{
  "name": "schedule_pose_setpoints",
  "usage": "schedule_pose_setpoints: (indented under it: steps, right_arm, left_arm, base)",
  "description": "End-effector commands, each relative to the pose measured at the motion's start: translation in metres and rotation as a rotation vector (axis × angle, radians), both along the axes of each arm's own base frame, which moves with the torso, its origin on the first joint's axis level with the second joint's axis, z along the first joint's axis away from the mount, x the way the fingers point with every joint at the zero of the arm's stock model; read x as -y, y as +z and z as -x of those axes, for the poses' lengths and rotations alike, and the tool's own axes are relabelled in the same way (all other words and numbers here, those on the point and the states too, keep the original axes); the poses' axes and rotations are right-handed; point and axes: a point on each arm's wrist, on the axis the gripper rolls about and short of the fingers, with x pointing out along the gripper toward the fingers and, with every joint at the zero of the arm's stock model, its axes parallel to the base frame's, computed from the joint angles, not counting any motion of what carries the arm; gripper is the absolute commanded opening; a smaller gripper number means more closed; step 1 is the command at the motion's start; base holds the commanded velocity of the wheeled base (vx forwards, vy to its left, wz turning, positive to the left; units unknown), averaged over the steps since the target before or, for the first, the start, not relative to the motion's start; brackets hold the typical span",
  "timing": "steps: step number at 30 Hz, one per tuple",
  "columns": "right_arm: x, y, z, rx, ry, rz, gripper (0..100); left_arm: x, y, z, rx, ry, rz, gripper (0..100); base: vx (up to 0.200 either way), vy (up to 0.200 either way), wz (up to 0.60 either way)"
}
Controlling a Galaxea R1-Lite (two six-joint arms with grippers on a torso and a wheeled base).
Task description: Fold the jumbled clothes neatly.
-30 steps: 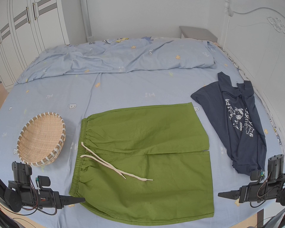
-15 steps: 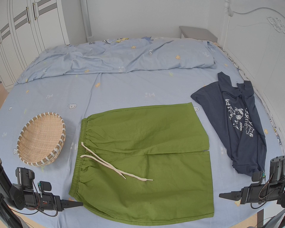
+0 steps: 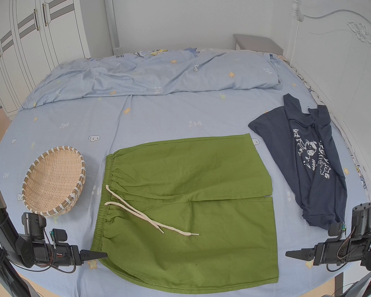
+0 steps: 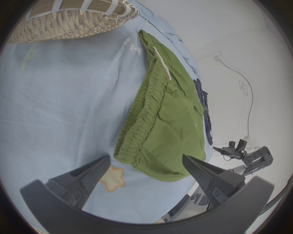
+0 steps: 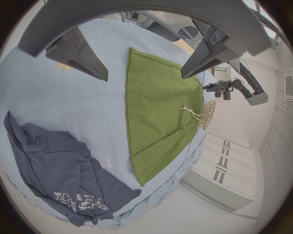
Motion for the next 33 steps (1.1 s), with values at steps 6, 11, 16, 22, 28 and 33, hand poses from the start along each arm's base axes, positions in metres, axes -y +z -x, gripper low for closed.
schedule_pose_setpoints:
  steps: [6,11,16,22,28,33]
  right_arm:
    - [0.001,-0.003,0.004,-0.02,-0.004,0.002,100]
    - [0.001,-0.003,0.004,-0.017,-0.005,0.002,100]
    - [0.002,-0.003,0.003,-0.017,-0.01,0.002,100]
    - [0.0,-0.004,0.004,-0.032,0.003,0.004,100]
    - [-0.001,-0.021,-0.001,-0.148,0.024,0.035,100]
    - [-0.002,-0.044,-0.008,-0.237,0.103,0.1,100]
  left_arm:
    - [0.003,-0.007,-0.01,0.004,0.0,0.016,100]
    - [0.005,-0.008,-0.01,0.009,-0.009,0.015,0]
    - [0.004,-0.007,-0.009,0.013,-0.002,0.014,0]
    - [0.003,-0.006,-0.004,0.011,0.006,0.014,0]
    - [0.005,-0.005,0.007,0.01,0.004,0.01,0]
    - [0.005,-0.006,0.008,0.004,0.005,0.01,0]
  base:
    - [0.0,0.0,0.0]
    - [0.0,0.0,0.0]
    - [0.0,0.0,0.0]
    - [0.0,0.0,0.0]
    - [0.0,0.0,0.0]
    - [0.0,0.0,0.0]
